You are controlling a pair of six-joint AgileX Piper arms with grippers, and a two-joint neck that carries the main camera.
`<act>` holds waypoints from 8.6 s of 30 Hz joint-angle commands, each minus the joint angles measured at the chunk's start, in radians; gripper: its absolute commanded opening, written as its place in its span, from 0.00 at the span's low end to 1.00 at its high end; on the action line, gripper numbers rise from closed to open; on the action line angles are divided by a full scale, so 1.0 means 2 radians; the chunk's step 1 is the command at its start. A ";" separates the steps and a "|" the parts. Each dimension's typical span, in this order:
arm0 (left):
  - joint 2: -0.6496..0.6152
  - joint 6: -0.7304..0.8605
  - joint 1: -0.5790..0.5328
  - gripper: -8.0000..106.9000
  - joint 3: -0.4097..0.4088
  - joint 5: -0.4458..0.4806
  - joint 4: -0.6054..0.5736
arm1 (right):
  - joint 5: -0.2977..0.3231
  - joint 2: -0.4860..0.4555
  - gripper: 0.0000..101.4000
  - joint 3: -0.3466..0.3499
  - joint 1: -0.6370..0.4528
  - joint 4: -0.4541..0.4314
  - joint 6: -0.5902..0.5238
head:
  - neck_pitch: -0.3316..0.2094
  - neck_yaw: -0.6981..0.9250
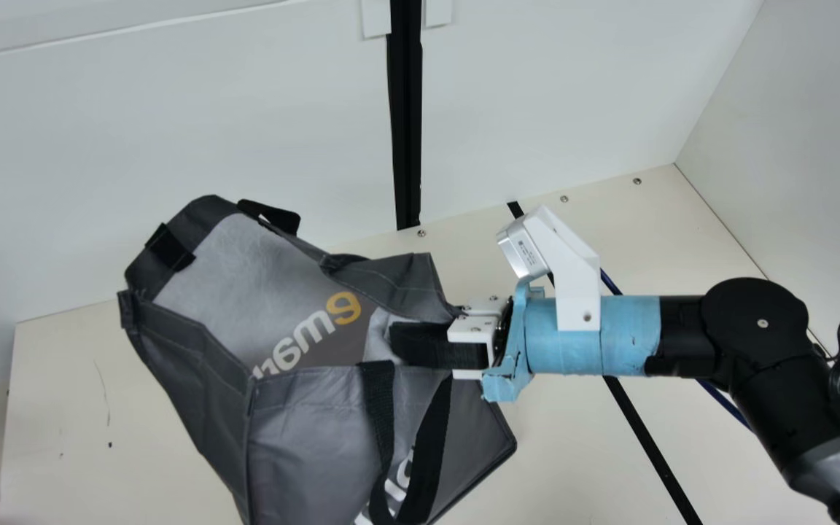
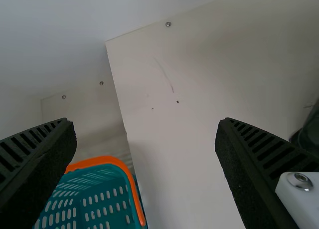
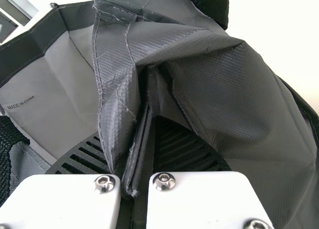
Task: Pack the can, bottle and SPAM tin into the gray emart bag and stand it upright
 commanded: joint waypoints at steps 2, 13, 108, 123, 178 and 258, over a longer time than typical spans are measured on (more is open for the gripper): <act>-0.022 -0.005 -0.003 0.85 0.002 0.009 -0.001 | 0.000 0.000 0.00 0.000 0.000 0.000 0.000 | -0.011 0.000; -0.057 -0.015 -0.012 0.85 0.000 0.028 0.000 | 0.000 0.000 0.00 0.000 0.000 0.000 0.000 | -0.011 0.000; -0.057 -0.015 -0.012 0.85 0.000 0.028 0.000 | -0.025 0.177 0.00 -0.332 -0.475 -0.151 -0.028 | -0.011 0.000; -0.057 -0.015 -0.012 0.85 0.000 0.028 0.000 | -0.031 0.235 0.20 -0.414 -0.518 -0.181 0.003 | -0.011 0.000; -0.057 -0.015 -0.012 0.85 0.000 0.028 0.000 | -0.019 0.170 0.94 -0.495 -0.430 -0.153 0.078 | -0.011 0.000; -0.057 -0.015 -0.012 0.85 0.000 0.028 0.000 | -0.092 -0.104 0.94 -0.085 -0.021 -0.299 0.203 | -0.011 0.000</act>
